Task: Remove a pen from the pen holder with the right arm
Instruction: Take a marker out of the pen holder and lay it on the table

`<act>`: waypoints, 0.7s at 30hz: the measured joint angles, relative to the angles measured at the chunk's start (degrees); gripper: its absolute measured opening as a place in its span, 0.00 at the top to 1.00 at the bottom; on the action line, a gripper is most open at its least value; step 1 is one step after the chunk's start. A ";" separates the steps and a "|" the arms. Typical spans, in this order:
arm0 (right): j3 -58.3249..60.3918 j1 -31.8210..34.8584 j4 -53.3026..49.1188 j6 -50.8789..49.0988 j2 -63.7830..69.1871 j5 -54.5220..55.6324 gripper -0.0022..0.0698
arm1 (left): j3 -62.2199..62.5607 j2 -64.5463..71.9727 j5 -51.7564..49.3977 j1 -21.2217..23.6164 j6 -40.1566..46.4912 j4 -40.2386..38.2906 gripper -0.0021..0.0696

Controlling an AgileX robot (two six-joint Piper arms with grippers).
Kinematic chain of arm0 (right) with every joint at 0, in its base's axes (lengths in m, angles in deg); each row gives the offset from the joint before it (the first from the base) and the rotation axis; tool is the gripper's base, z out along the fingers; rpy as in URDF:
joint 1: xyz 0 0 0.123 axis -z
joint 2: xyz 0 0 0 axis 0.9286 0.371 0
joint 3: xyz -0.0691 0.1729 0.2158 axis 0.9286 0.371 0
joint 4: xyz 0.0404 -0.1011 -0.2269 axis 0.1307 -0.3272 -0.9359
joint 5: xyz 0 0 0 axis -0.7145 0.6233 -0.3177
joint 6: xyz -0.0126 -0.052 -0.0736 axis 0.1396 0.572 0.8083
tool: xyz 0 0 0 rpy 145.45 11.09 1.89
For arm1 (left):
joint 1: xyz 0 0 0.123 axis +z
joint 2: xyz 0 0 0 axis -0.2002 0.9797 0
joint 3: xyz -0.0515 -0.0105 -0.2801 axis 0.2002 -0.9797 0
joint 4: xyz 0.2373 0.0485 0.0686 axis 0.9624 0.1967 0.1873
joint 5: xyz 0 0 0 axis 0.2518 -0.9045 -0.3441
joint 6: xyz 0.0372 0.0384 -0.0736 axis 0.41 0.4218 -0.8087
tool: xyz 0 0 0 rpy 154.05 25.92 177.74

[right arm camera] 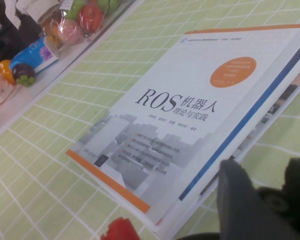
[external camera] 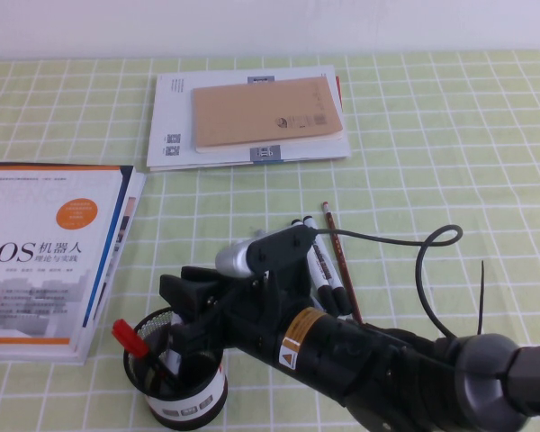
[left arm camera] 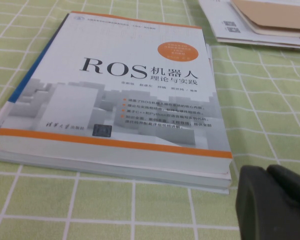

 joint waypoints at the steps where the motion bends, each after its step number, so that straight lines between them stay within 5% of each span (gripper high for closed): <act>1: 0.00 0.00 0.00 0.00 0.00 0.00 0.74 | 0.00 0.00 0.00 0.00 0.00 0.00 0.98; 5: 0.00 0.00 0.00 0.00 0.00 0.89 0.84 | 0.00 0.00 0.00 0.00 0.00 0.00 0.98; 21: -0.89 0.00 -0.31 4.20 -6.49 -6.68 0.84 | 0.00 0.00 0.00 0.00 0.00 0.00 0.98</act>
